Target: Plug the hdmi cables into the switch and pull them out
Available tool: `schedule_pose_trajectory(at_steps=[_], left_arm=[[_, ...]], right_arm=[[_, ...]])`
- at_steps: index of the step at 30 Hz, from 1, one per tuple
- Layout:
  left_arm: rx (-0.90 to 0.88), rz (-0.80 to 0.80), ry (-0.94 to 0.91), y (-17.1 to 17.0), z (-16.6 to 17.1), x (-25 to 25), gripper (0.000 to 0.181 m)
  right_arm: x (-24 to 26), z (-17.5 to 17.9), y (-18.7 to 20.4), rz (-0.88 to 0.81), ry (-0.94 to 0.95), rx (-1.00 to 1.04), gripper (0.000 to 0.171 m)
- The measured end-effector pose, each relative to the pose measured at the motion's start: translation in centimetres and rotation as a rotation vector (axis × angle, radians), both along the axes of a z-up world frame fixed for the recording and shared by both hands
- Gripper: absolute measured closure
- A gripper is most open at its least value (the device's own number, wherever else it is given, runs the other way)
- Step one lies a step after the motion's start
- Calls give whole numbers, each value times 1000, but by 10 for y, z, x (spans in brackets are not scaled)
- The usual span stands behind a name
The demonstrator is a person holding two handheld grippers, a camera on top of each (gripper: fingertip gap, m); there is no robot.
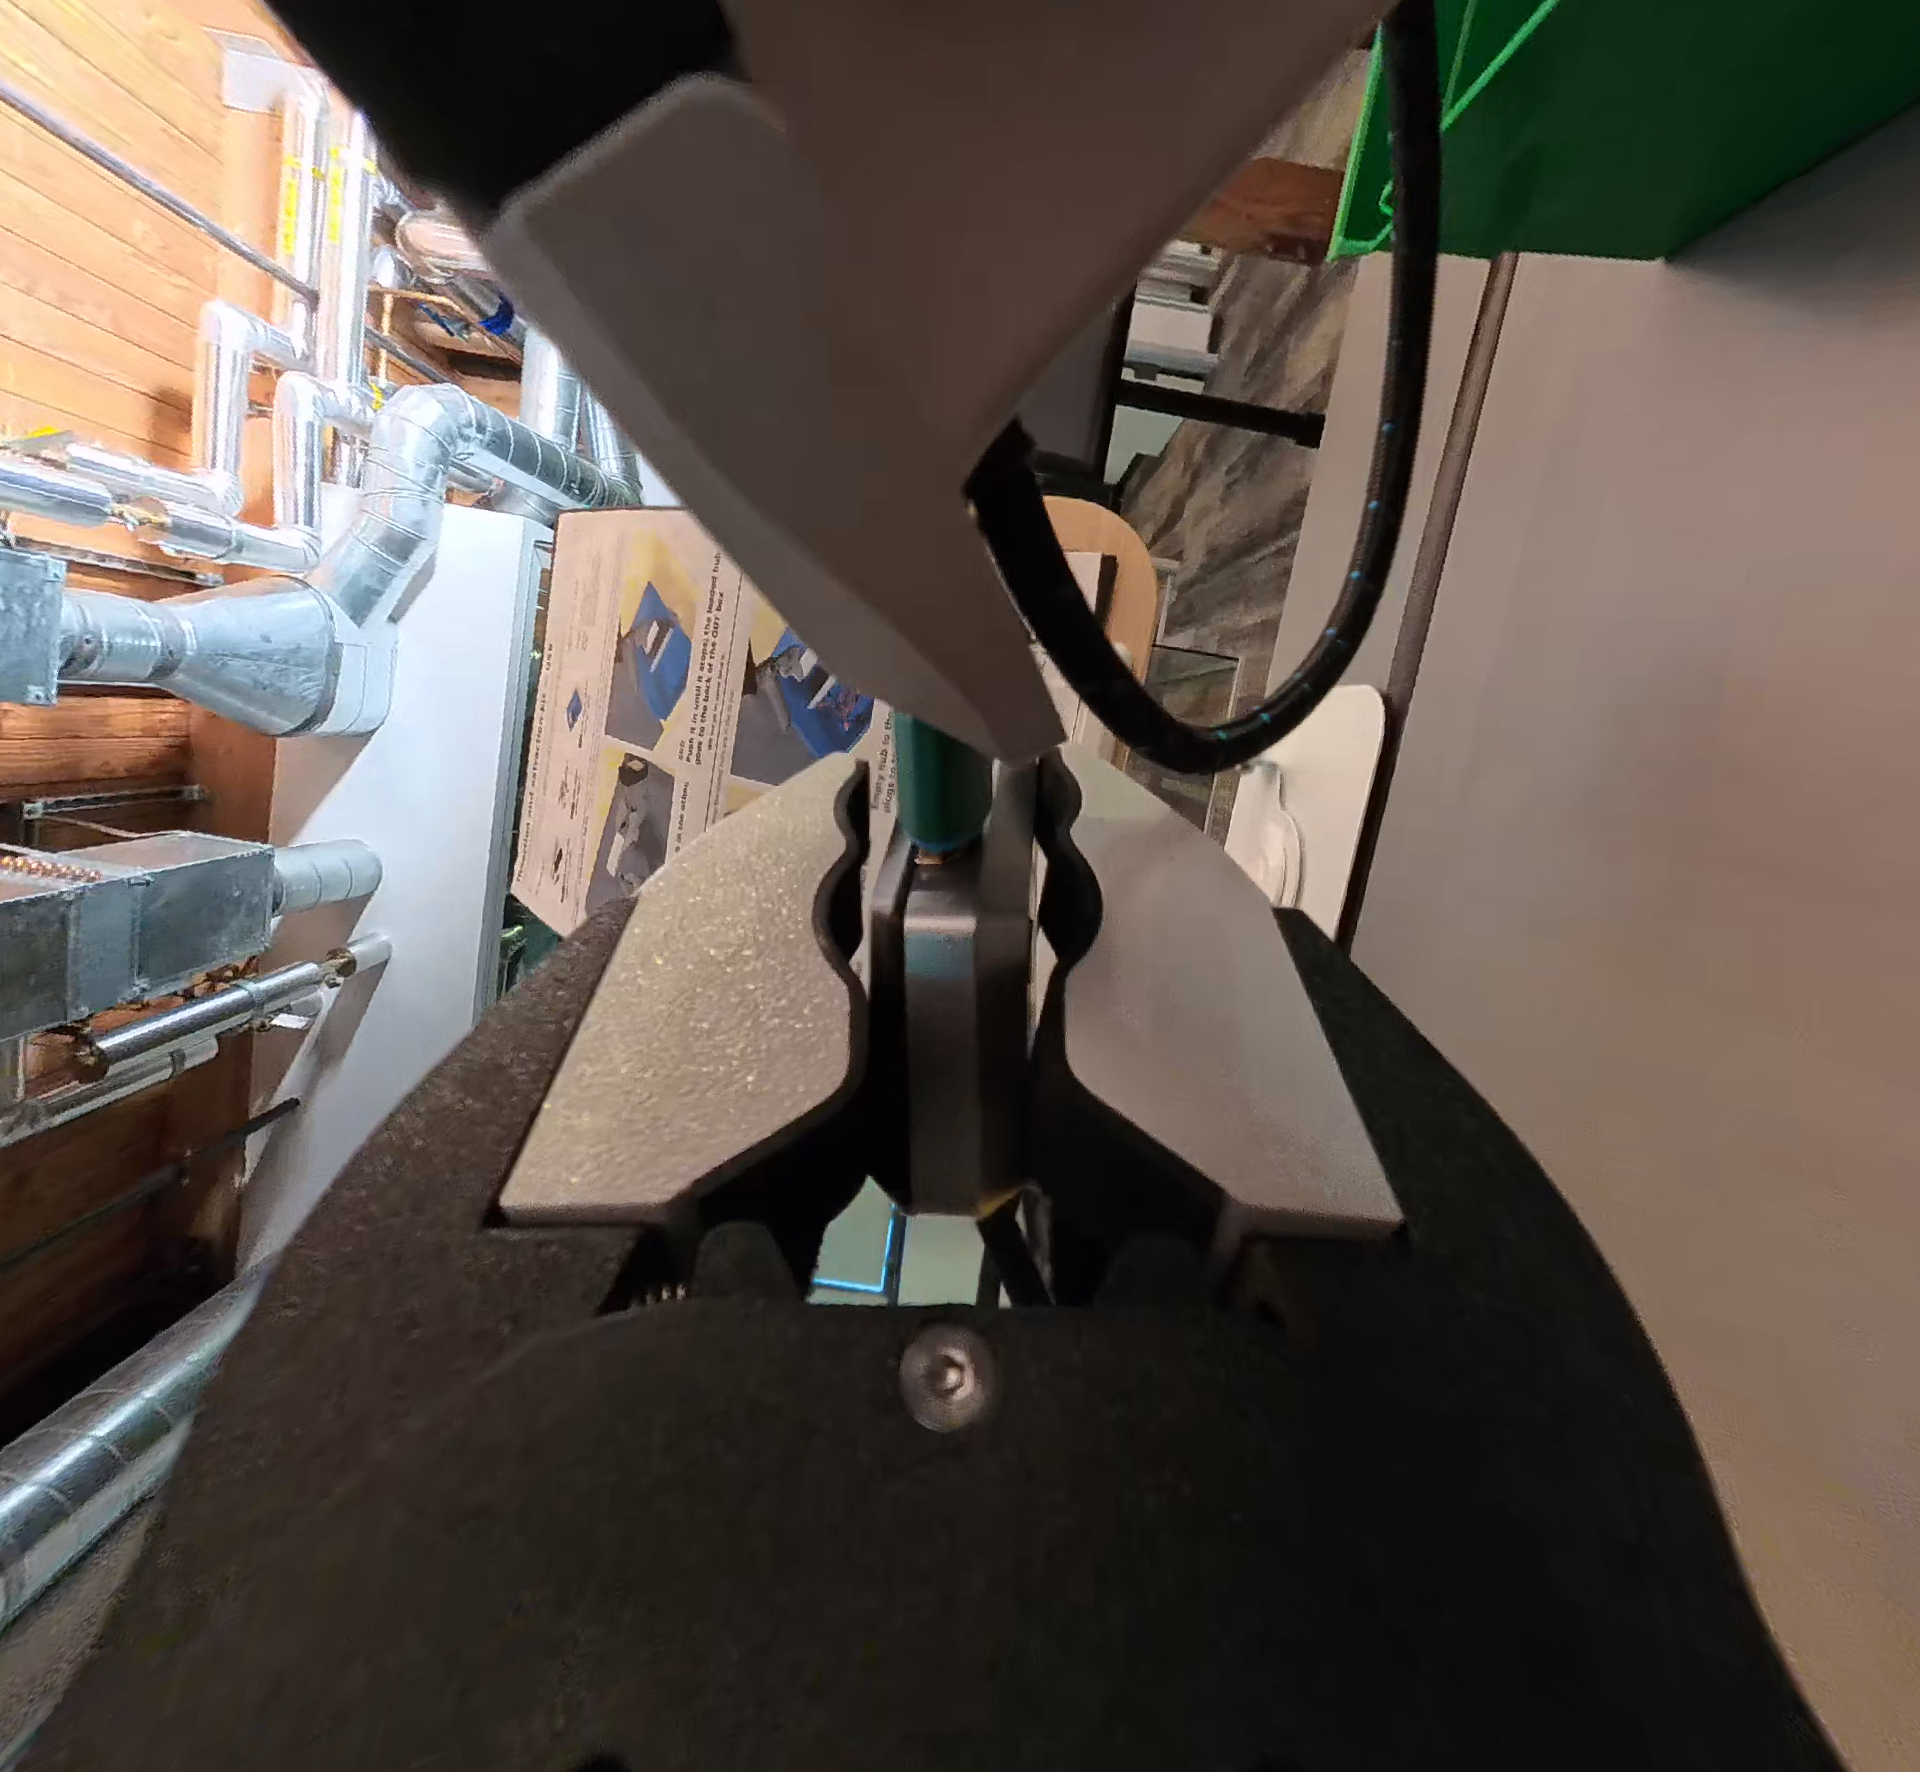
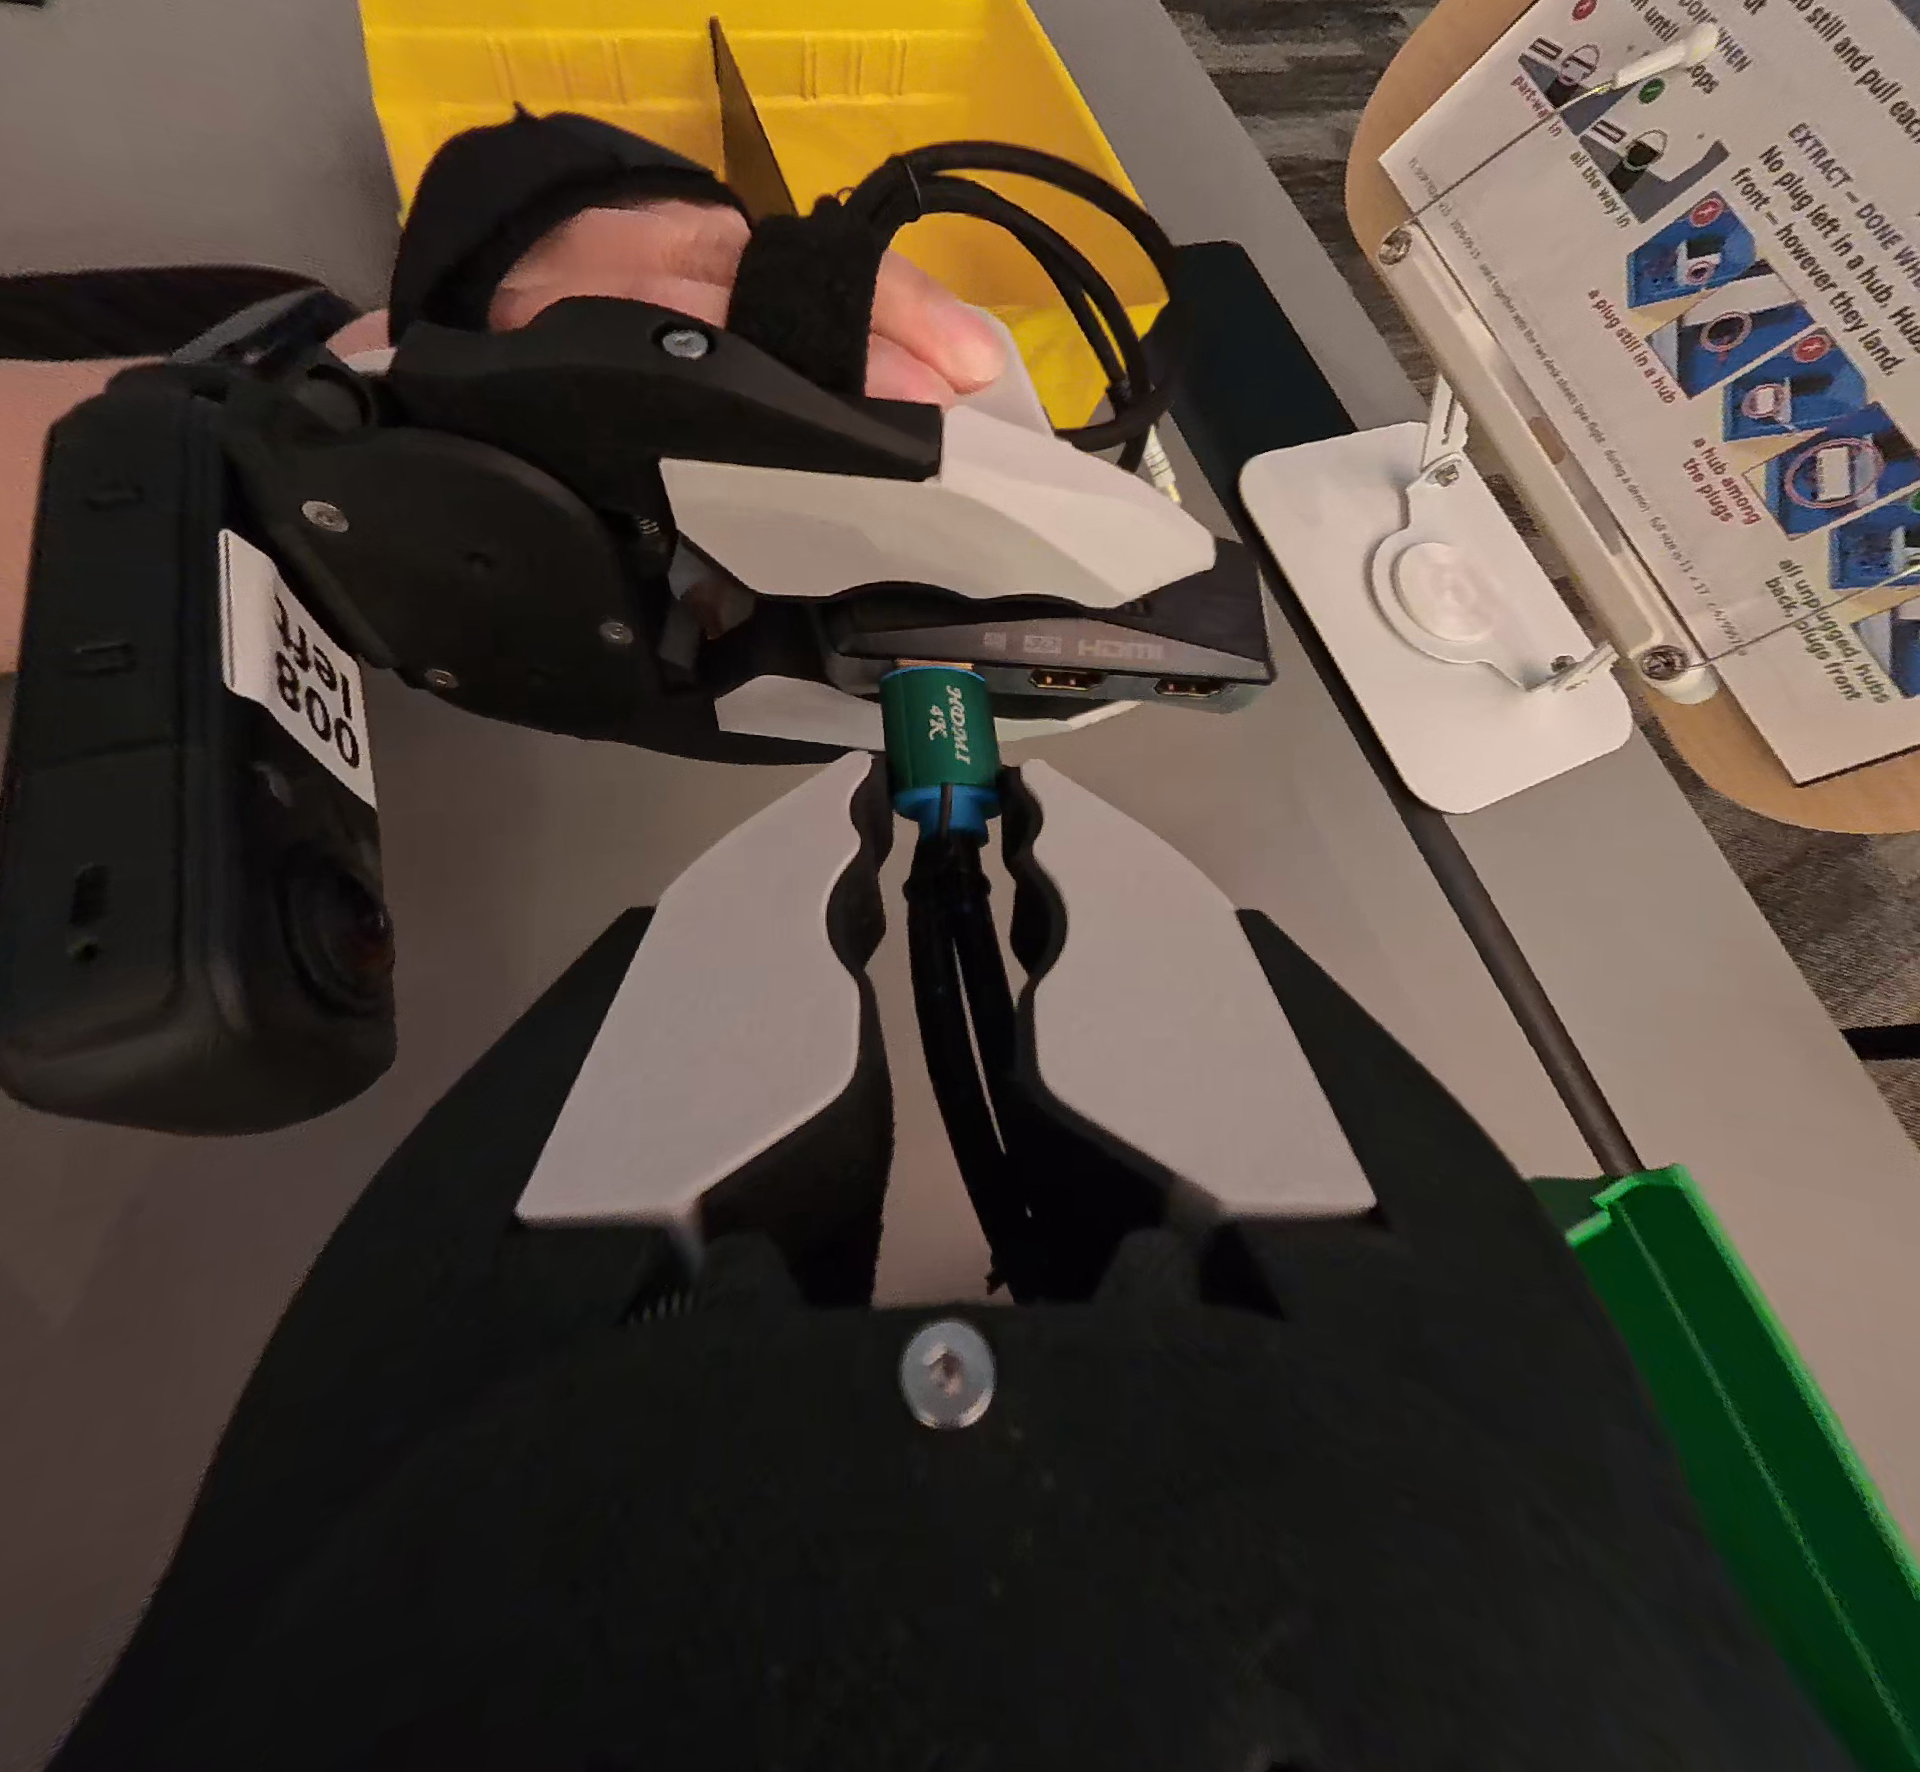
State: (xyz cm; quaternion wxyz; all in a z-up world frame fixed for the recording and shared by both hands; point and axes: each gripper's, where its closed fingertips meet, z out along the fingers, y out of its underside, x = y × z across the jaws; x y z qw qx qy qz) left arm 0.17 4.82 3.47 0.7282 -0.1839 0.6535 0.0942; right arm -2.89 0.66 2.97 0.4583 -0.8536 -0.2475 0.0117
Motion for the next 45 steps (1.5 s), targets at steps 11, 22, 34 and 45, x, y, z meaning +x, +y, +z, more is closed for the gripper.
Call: schedule_pose_trajectory(at_steps=[11, 22, 34, 45], left_arm=[[-47, 12, 26, -1, -17, 9, 152], [-112, -11, 12, -4, -13, 9, 152], [-57, -44, -136, -6, 11, 0, 146], [-91, 54, -79, 3, 0, 3, 145]], right_arm=[[10, -13, -7, -25, -30, -88, 151], [7, -7, -13, -55, -53, -81, 152], [-7, 10, -15, -70, -151, 3, 152], [-12, 2, -10, -40, -92, -17, 139]])
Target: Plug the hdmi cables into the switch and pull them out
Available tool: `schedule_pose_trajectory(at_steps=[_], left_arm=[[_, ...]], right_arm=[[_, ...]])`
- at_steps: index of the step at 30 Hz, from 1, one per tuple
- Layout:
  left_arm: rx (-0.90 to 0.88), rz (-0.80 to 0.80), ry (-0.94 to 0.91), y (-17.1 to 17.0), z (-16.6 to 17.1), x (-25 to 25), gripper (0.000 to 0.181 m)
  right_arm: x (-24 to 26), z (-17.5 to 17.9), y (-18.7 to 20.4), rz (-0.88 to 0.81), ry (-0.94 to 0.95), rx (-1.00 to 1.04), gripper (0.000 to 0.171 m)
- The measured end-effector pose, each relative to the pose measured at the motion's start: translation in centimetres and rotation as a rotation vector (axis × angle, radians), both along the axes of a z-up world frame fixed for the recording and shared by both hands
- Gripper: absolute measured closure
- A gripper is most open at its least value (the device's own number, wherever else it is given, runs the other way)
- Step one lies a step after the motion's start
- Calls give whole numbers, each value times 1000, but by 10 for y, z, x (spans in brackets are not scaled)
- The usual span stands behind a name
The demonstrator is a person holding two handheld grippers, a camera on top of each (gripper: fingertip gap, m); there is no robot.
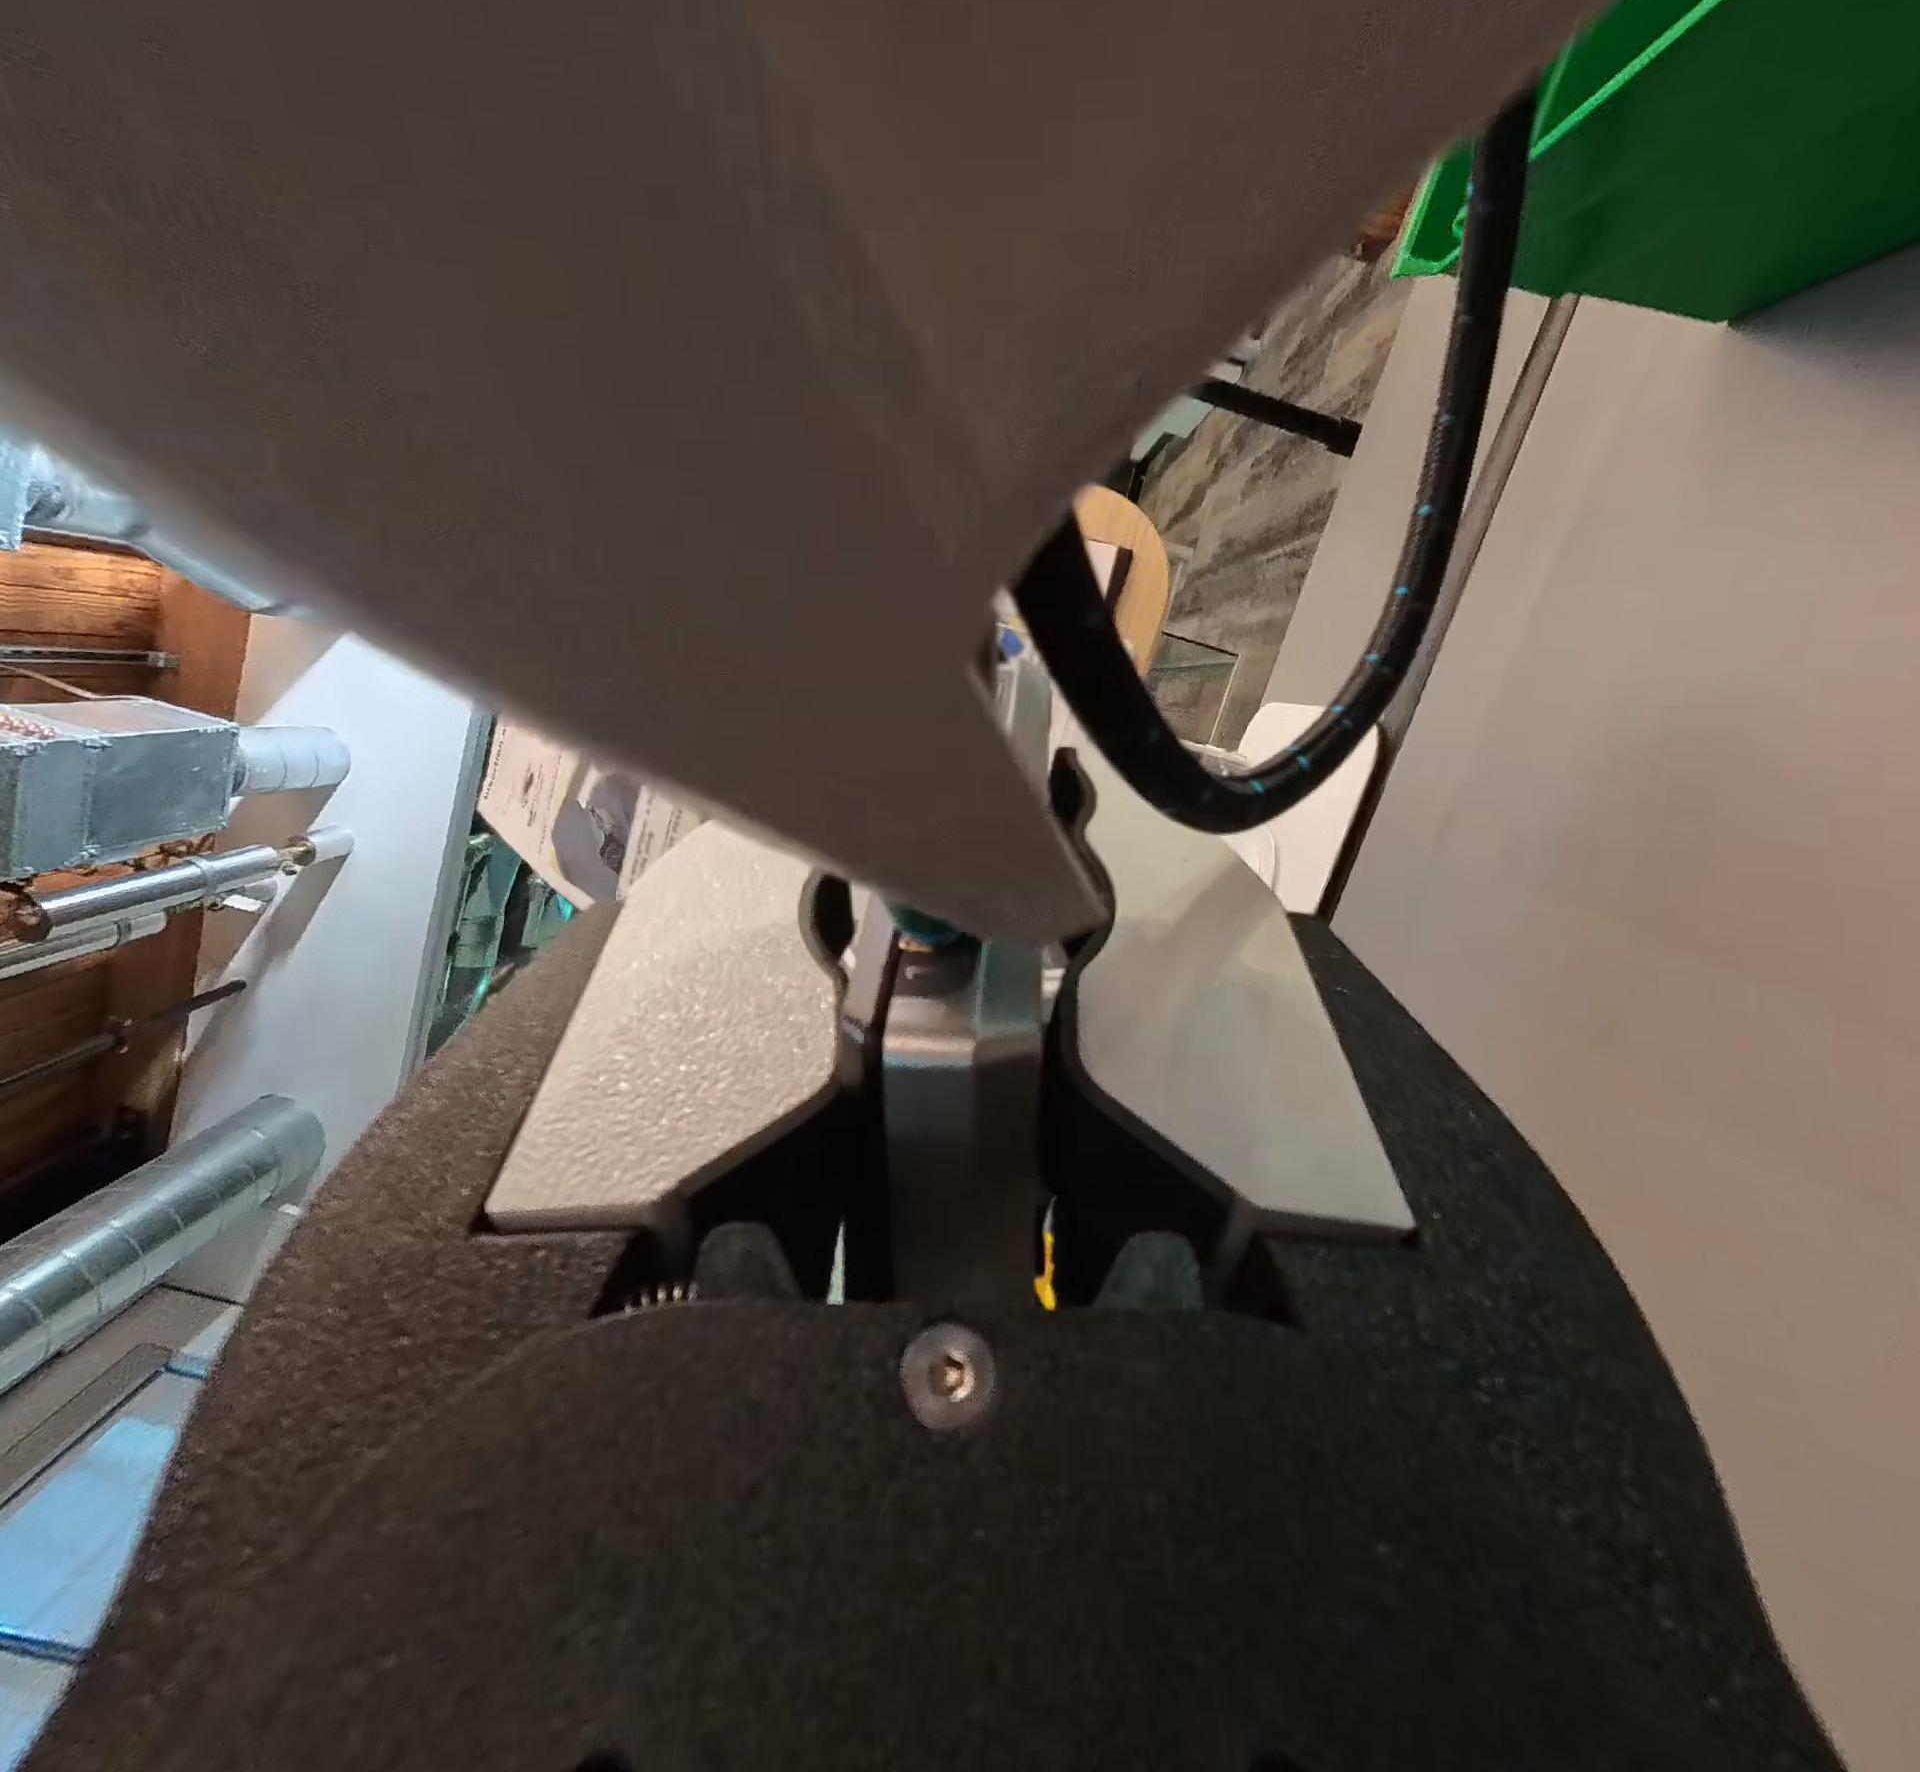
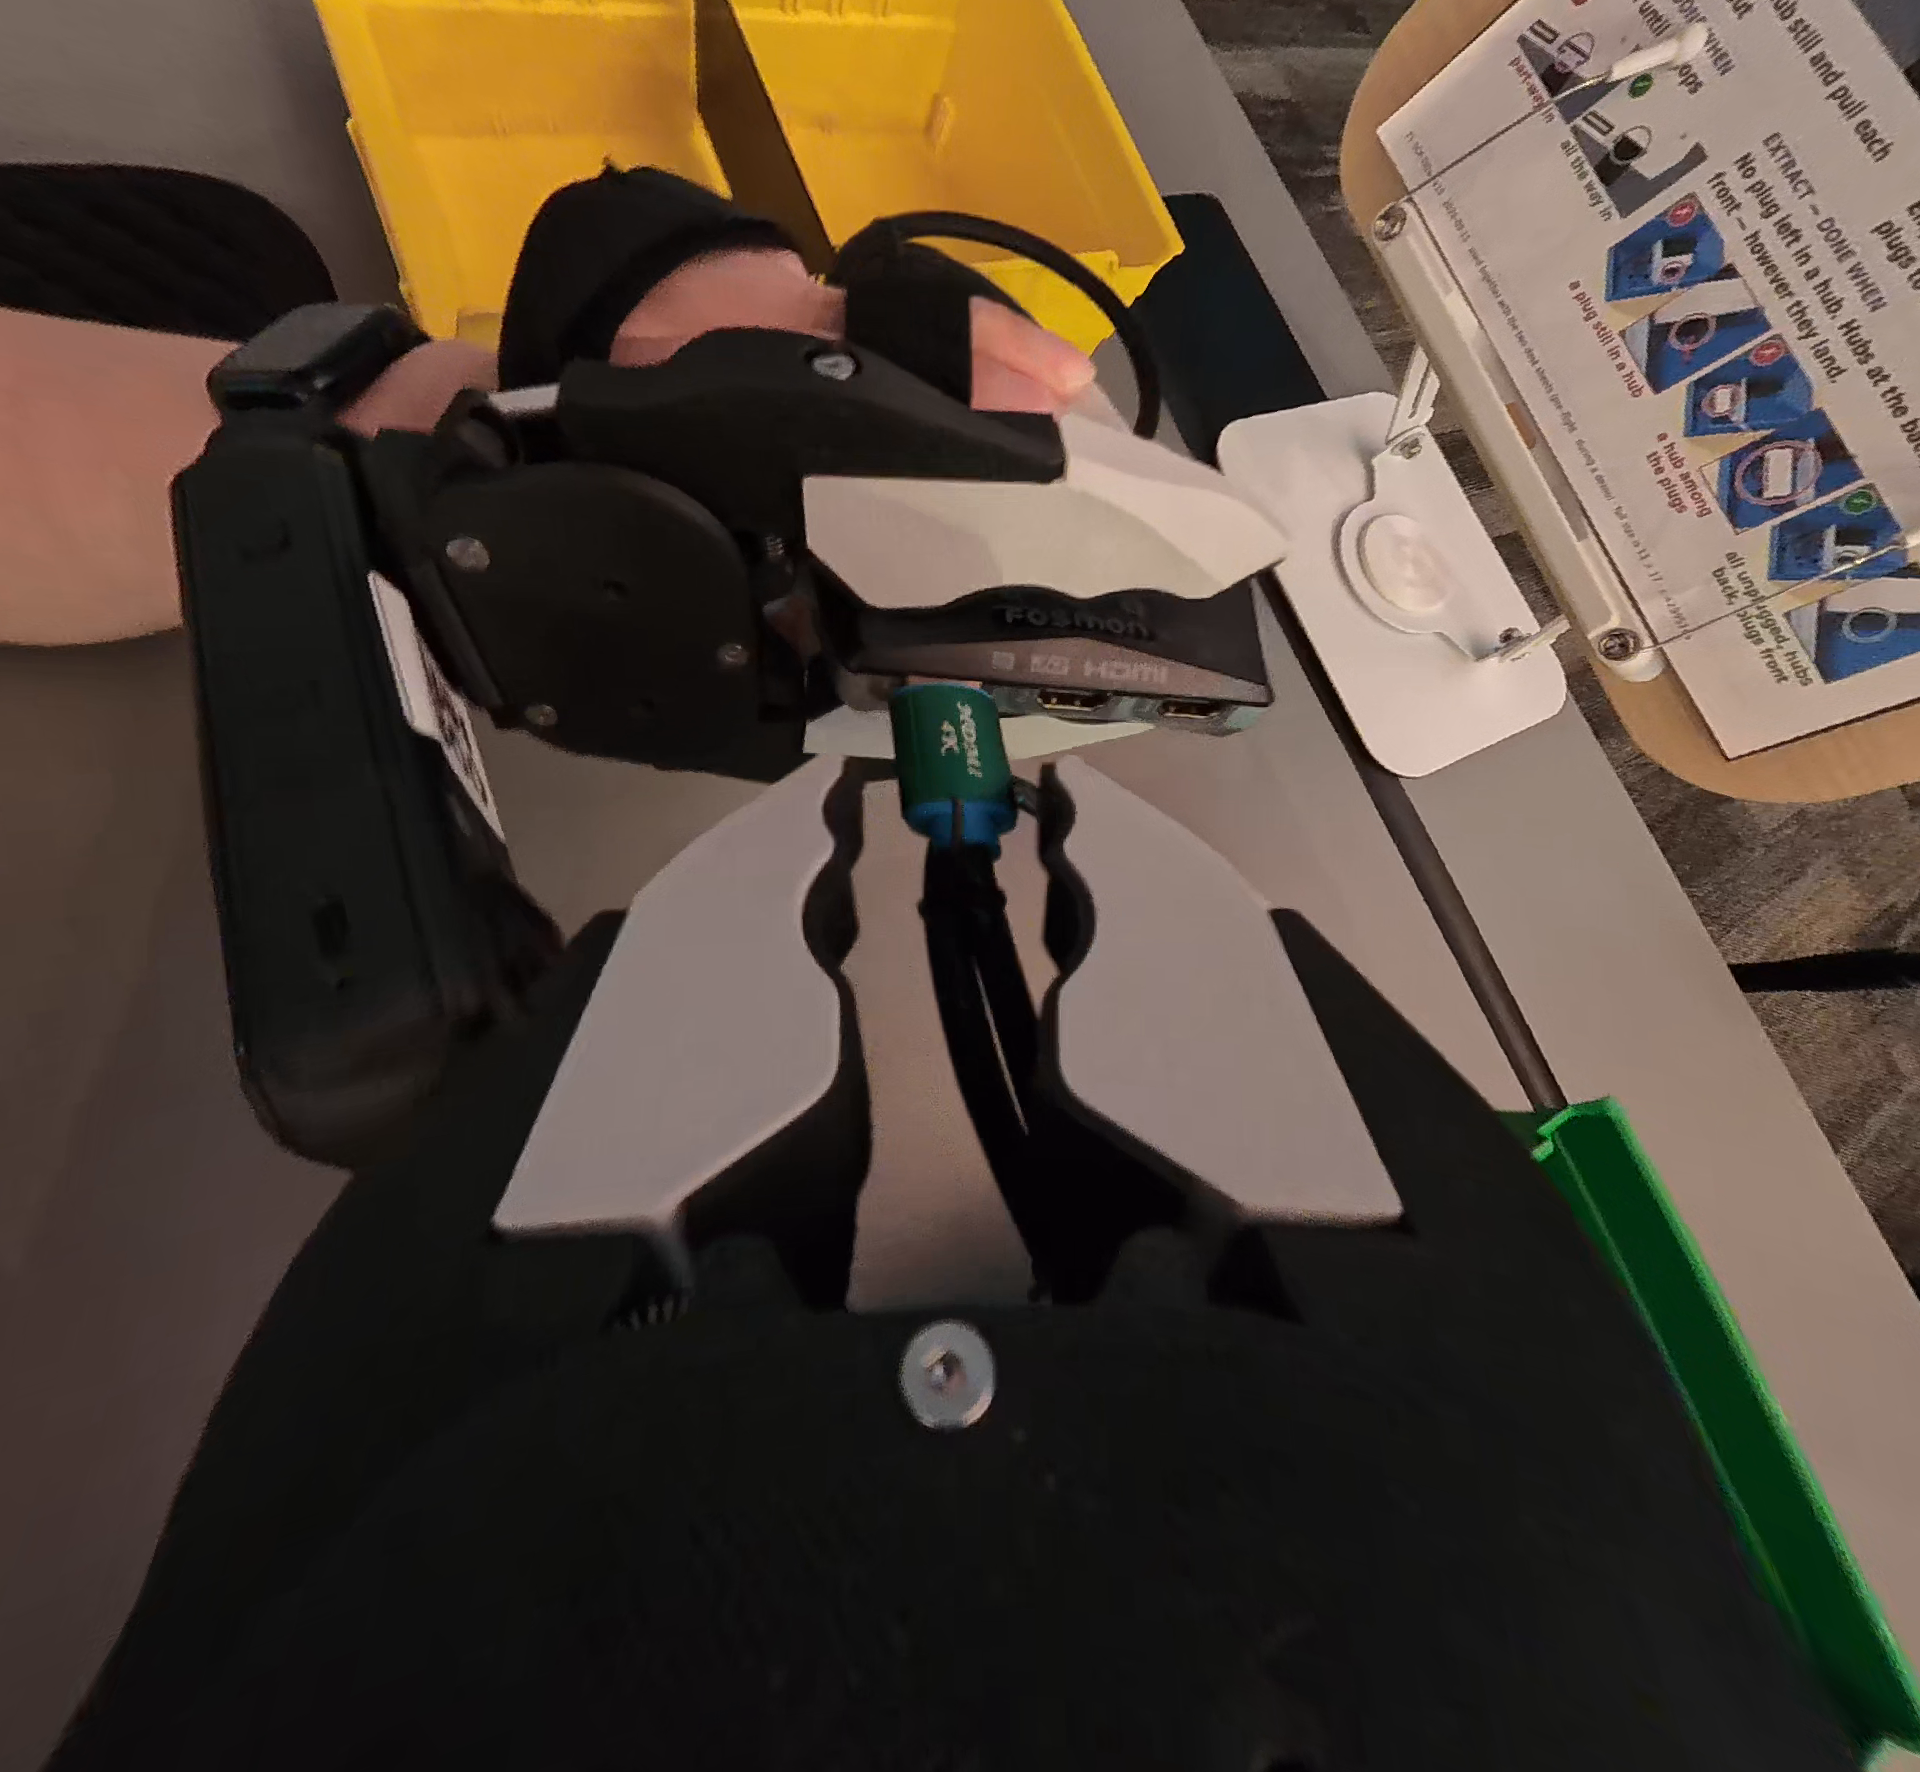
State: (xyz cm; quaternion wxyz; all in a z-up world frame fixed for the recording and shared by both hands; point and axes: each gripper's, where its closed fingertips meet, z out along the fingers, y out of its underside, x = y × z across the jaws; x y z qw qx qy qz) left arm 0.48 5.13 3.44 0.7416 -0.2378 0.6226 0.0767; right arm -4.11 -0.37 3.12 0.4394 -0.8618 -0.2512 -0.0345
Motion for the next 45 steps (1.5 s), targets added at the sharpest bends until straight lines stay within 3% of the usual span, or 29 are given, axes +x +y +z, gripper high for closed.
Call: schedule_pose_trajectory(at_steps=[1, 8, 25, 31, 45], left_arm=[[4, 12, 2, 2, 0, 0, 145], [-27, 76, 49, 21, -10, 0, 145], [-7, -1, 5, 6, 5, -2, 145], [-23, -39, -33, -2, 13, -2, 136], [-212, -77, 126, 8, -22, 4, 126]], right_arm=[[1, 0, 2, -5, 1, 0, 150], [2, -8, 13, -30, 44, -14, 150], [-4, 6, 4, 55, 50, 34, 151], [-2, 16, -2, 60, 45, 60, 151], [32, 12, 0, -39, 60, 50, 154]])
